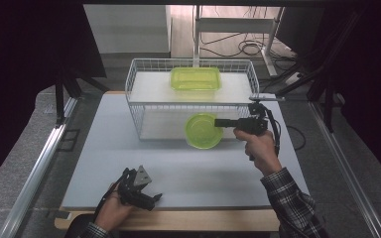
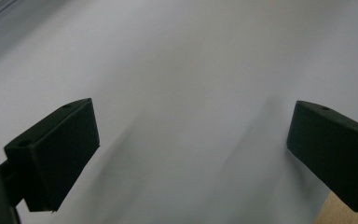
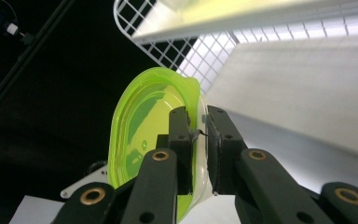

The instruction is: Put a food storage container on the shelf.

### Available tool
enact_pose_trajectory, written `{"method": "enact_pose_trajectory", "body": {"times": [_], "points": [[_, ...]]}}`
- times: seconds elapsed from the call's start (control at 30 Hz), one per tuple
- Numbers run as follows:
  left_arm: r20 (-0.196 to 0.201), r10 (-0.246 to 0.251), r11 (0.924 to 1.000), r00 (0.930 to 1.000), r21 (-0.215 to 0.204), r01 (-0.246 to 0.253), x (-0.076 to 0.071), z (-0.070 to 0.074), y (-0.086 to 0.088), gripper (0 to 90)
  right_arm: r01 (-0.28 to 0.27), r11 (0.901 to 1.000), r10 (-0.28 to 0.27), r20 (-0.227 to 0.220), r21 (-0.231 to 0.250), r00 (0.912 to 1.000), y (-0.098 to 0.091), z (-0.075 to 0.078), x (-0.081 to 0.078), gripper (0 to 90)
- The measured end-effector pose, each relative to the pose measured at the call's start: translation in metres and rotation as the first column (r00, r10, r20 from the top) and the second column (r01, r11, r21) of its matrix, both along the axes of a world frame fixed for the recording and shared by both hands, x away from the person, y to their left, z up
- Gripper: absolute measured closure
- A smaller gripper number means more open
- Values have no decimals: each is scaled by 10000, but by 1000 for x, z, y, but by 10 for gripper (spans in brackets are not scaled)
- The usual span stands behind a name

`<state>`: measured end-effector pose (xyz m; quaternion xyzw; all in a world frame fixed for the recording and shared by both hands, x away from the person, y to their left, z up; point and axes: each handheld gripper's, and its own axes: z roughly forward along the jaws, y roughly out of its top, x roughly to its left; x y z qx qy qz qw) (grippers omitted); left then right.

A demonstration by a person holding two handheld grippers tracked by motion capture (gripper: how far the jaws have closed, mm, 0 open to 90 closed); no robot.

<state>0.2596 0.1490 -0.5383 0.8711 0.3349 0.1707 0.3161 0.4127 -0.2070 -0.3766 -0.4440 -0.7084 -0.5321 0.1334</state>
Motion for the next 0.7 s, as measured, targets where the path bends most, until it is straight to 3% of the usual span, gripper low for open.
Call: {"method": "enact_pose_trajectory", "body": {"times": [0.37,0.7], "points": [[0,5,10000,10000,-47,-5,0,0,0,19,236,9997,-240,674,70,9974,3,39,7,809],[-47,-6,10000,10000,-18,6,0,0,0,20,550,9985,-545,1420,3,9884,12,77,17,810]]}}
